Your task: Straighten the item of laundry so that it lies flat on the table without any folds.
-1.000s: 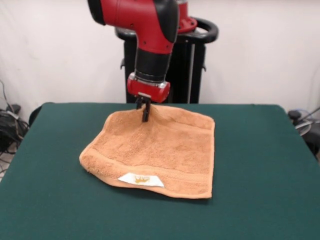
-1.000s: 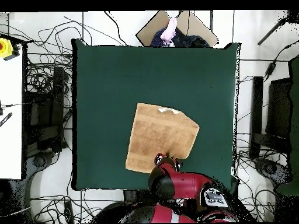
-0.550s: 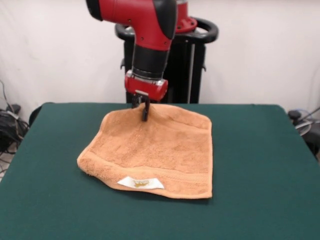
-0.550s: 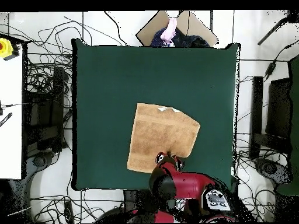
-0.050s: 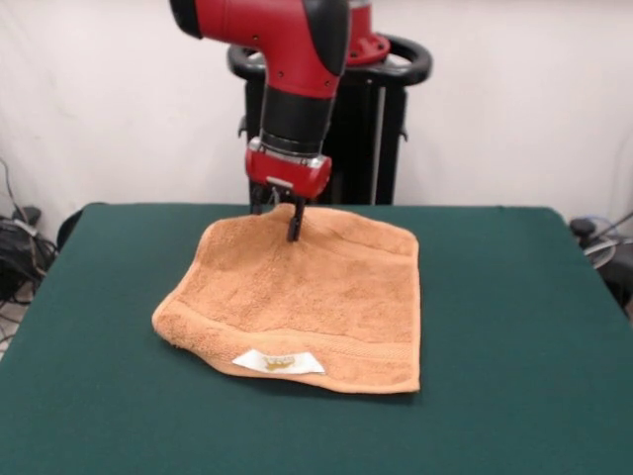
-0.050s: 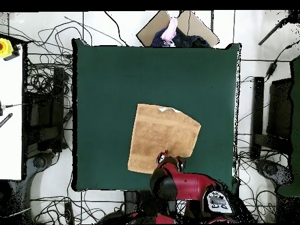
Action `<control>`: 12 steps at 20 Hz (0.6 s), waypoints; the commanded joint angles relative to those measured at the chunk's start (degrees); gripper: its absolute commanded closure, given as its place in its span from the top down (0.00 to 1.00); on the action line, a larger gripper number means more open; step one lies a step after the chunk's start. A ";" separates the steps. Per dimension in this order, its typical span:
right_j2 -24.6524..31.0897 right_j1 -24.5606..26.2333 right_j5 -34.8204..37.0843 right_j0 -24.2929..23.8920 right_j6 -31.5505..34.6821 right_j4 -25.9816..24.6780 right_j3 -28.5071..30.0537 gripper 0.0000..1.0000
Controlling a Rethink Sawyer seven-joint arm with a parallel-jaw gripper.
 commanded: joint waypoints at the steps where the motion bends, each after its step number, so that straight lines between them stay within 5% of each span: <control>1: 0.85 0.49 -1.00 2.05 6.02 0.55 -0.88 1.00; 3: -0.02 0.08 -1.54 3.72 7.58 1.99 0.95 1.00; 7: 7.51 -17.79 11.10 -0.51 4.72 1.39 8.81 1.00; 12: 12.60 -28.65 20.49 -3.85 -0.13 3.81 11.45 1.00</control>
